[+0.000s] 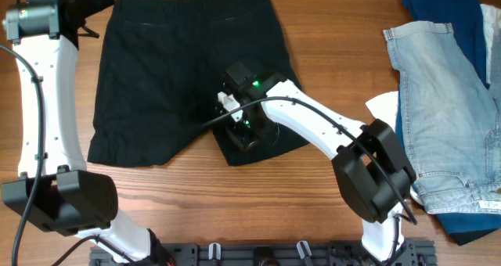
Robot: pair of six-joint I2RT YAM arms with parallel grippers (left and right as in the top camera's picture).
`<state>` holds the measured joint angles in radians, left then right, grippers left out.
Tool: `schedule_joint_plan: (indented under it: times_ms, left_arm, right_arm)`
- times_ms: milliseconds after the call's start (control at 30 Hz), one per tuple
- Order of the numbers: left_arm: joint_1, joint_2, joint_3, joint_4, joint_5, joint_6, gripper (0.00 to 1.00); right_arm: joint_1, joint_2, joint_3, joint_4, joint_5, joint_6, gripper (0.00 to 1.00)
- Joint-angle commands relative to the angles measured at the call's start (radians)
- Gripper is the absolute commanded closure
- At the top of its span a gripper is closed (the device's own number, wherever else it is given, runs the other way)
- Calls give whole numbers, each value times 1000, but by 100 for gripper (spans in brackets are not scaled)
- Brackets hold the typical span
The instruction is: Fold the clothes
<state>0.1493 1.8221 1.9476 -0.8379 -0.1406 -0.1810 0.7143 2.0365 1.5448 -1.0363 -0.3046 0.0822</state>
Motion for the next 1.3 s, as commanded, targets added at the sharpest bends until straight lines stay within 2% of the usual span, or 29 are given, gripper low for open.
schedule_joint_plan:
  times_ms: [0,33,100,133,300,400,433,567,767,867,933,1067,1267]
  left_arm:
    - [8,-5,13,-37,10,-10,5]
    - [8,-4,13,-48,10,-10,5]
    - [8,-3,12,-67,10,-10,4]
    - [8,-3,12,-73,10,-10,4]
    - [8,-1,12,-91,55,-10,3]
    - [5,6,12,-97,63,-10,1]
    - [5,10,12,-99,63,-10,1]
    - [5,32,12,-130,63,-9,0]
    - [5,36,12,-174,61,-5,0]
    - [5,37,12,-174,61,-3,0]
    - [5,37,12,-174,61,21,0]
    - [5,37,12,-174,61,21,0]
    - [5,41,12,-173,62,20,0]
  right_arm:
    - [-74,-16,2,52,73,137,80]
    - [-106,-19,14,62,73,138,74]
    - [-190,-19,48,97,74,122,52]
    - [-238,-19,56,136,73,114,46]
    - [-391,1,56,293,96,98,36]
    - [-436,35,55,363,114,101,36]
    - [-442,47,55,383,114,101,36]
    - [-451,101,55,431,114,104,50]
    - [-450,134,51,479,138,100,52]
    - [-450,166,51,497,136,74,57]
    - [-449,181,51,493,121,74,66]
    - [-448,188,51,471,97,76,96]
    - [-483,187,51,459,145,135,96]
